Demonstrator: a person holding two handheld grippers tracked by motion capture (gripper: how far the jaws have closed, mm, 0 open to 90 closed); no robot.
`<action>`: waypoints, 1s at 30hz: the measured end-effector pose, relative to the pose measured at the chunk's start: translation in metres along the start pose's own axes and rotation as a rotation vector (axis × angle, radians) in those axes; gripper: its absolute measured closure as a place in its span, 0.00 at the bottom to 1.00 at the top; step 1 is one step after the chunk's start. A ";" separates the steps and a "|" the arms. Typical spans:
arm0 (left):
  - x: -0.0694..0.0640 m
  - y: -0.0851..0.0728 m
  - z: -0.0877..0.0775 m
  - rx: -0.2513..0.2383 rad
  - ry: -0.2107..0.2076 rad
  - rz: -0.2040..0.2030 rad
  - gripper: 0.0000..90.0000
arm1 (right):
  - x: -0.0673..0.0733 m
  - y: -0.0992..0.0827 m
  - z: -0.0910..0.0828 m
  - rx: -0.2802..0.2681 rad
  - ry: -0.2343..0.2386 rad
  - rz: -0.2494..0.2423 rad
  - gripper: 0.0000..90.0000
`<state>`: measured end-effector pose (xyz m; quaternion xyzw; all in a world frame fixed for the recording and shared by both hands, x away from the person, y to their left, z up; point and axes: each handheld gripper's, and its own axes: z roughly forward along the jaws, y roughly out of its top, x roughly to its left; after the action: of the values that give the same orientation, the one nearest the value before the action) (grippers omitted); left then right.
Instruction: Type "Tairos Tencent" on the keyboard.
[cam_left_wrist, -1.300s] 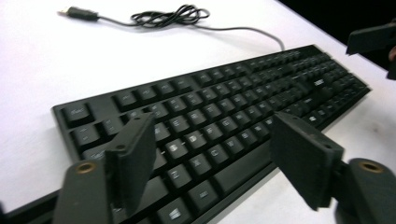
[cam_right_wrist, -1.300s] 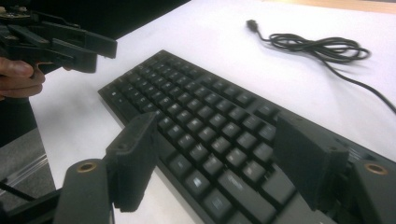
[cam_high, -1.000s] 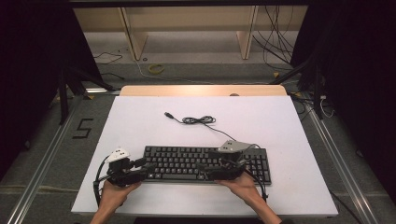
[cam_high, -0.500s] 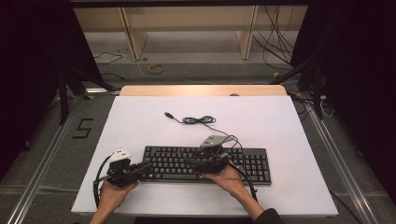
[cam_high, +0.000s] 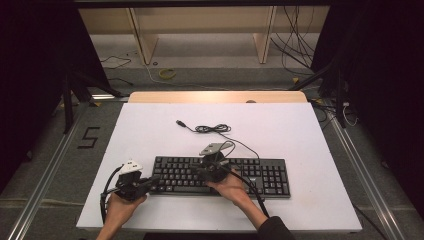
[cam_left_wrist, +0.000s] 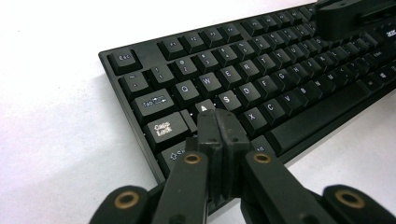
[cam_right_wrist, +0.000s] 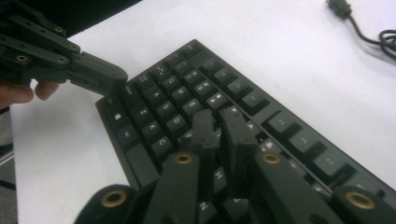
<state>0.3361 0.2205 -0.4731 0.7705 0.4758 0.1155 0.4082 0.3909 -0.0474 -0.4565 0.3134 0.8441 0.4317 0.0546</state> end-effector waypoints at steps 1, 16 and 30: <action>0.001 0.000 0.001 0.010 0.002 0.004 0.99 | 0.000 0.000 0.000 0.000 0.000 0.000 0.97; 0.001 0.000 0.004 0.030 0.006 0.007 0.99 | -0.001 0.000 0.023 0.062 -0.028 -0.003 1.00; 0.003 0.000 0.007 0.047 0.011 0.008 0.99 | -0.002 0.000 0.029 0.071 -0.032 0.001 1.00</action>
<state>0.3411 0.2193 -0.4779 0.7810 0.4777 0.1102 0.3869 0.4026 -0.0282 -0.4751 0.3224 0.8577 0.3966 0.0566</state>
